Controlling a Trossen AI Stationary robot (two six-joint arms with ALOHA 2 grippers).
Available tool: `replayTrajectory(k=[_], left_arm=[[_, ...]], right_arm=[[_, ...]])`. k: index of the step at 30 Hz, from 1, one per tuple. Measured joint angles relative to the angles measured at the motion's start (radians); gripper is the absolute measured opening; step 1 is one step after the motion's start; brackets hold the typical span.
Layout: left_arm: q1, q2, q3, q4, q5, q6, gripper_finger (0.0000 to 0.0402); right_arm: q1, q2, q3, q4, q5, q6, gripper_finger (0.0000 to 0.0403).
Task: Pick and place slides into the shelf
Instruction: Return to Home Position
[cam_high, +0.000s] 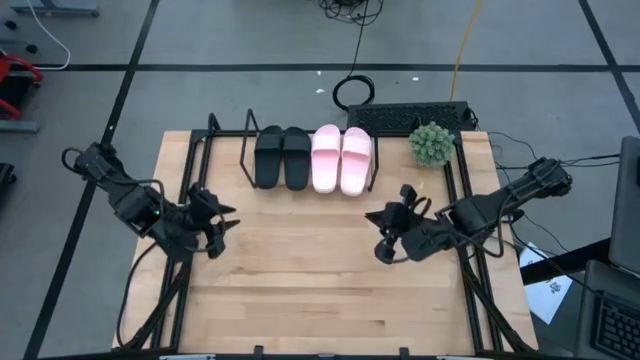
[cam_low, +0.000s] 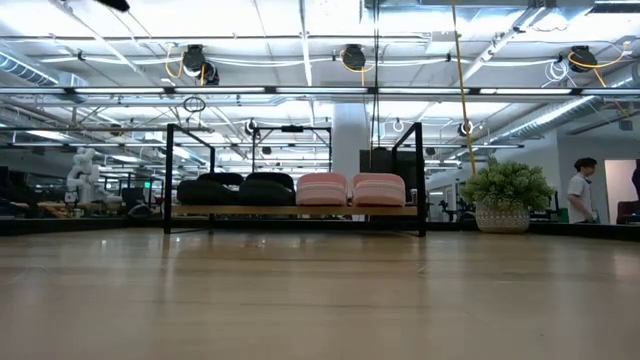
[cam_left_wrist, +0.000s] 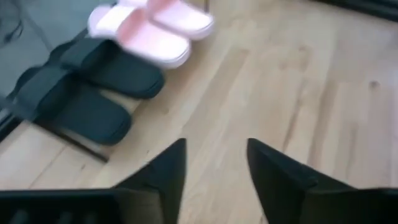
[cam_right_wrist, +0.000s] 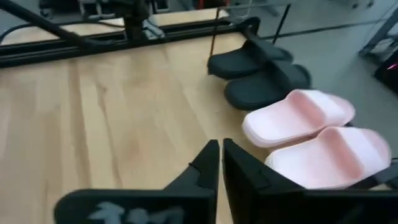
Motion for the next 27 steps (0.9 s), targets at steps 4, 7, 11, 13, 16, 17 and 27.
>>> replayTrajectory(k=[4, 7, 11, 13, 16, 17, 27], left_arm=[[-0.043, 0.005, 0.0, 0.022, -0.047, 0.041, 0.0079], [-0.04, 0.006, 0.0, 0.031, -0.104, 0.137, 0.0014], [0.043, -0.019, 0.0, 0.101, -0.134, 0.337, 0.0004], [0.11, -0.039, -0.006, 0.155, -0.125, 0.427, 0.0002], [0.224, -0.106, -0.054, 0.287, -0.039, 0.574, 0.0001], [0.267, -0.134, -0.085, 0.357, 0.002, 0.619, 0.0001], [0.728, -0.406, -0.449, 0.694, 0.448, 0.726, 0.0]], right_arm=[[0.024, -0.008, 0.0, -0.021, 0.089, 0.005, 0.0007], [0.015, -0.036, 0.0, -0.066, 0.142, -0.03, 0.0001], [-0.075, -0.078, 0.0, -0.064, 0.109, -0.1, 0.0001], [-0.151, -0.087, 0.0, -0.034, 0.035, -0.167, 0.0], [-0.274, -0.089, -0.001, 0.013, -0.091, -0.289, 0.0], [-0.316, -0.089, -0.001, 0.034, -0.126, -0.324, 0.0], [-0.665, -0.171, -0.275, 0.457, -0.567, -0.453, 0.0]])
